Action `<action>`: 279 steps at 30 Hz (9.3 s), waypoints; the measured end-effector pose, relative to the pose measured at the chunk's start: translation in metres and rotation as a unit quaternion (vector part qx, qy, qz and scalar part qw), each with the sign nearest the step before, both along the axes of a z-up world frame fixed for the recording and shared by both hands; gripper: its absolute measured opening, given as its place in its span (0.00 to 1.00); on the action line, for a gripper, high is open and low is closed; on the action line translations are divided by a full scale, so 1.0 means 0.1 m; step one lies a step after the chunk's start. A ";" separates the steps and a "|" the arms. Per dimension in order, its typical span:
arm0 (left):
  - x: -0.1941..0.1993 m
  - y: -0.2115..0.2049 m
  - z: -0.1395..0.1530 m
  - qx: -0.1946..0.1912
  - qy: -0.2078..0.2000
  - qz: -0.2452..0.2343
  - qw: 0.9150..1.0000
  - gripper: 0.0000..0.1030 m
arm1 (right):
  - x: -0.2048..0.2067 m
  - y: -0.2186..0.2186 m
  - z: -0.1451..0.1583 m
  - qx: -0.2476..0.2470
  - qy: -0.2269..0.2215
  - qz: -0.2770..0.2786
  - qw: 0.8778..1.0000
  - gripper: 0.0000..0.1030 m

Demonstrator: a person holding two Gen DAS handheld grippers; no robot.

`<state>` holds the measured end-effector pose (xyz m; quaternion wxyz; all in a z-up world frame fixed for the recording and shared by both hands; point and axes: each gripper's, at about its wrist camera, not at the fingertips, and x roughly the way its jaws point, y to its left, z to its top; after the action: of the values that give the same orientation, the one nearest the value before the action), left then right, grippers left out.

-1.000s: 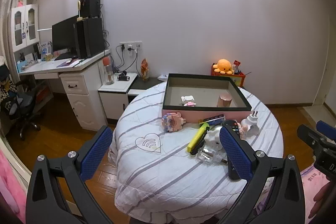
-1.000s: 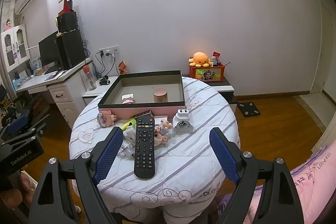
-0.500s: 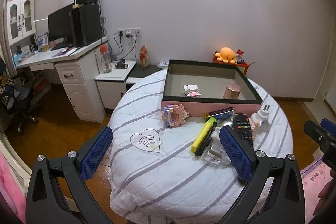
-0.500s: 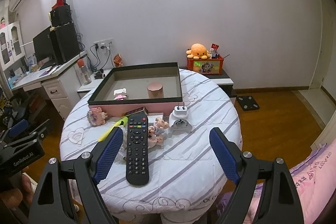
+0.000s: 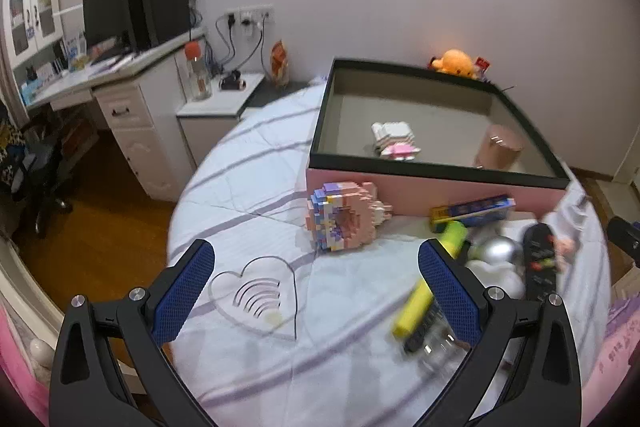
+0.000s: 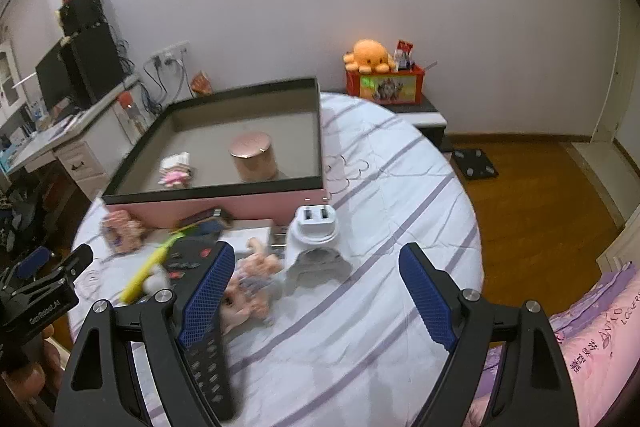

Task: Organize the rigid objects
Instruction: 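Grasp the pastel block donut with left tool while right tool grasps the white plug, then drop the block donut into the box with left tool while right tool places the plug, then withdraw both tools from the box, then grasp the yellow highlighter with left tool while right tool grasps the black remote, then lift the highlighter with left tool while right tool lifts the remote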

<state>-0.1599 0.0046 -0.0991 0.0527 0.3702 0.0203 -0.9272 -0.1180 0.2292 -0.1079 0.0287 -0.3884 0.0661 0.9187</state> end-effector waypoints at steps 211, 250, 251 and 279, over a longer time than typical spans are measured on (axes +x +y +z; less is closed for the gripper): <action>-0.55 0.43 -0.53 -0.002 -0.070 -0.214 0.974 0.82 | 0.13 -0.82 -0.51 -0.015 -0.070 0.102 0.992 0.50; -0.49 0.57 -0.47 -0.019 -0.047 -0.330 0.943 0.56 | 0.15 -0.79 -0.49 -0.018 -0.078 0.098 0.992 0.43; -0.51 0.57 -0.48 -0.011 -0.051 -0.337 0.940 0.56 | 0.15 -0.78 -0.48 -0.018 -0.078 0.096 0.992 0.43; -0.55 0.65 -0.46 -0.010 -0.056 -0.442 0.895 0.39 | 0.14 -0.76 -0.53 -0.015 -0.085 0.091 0.992 0.43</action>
<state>-0.2153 0.0699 -0.1454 -0.3579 0.3916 -0.1580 -0.8329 -0.1039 0.1537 -0.1608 -0.0551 -0.4702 0.0416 0.8799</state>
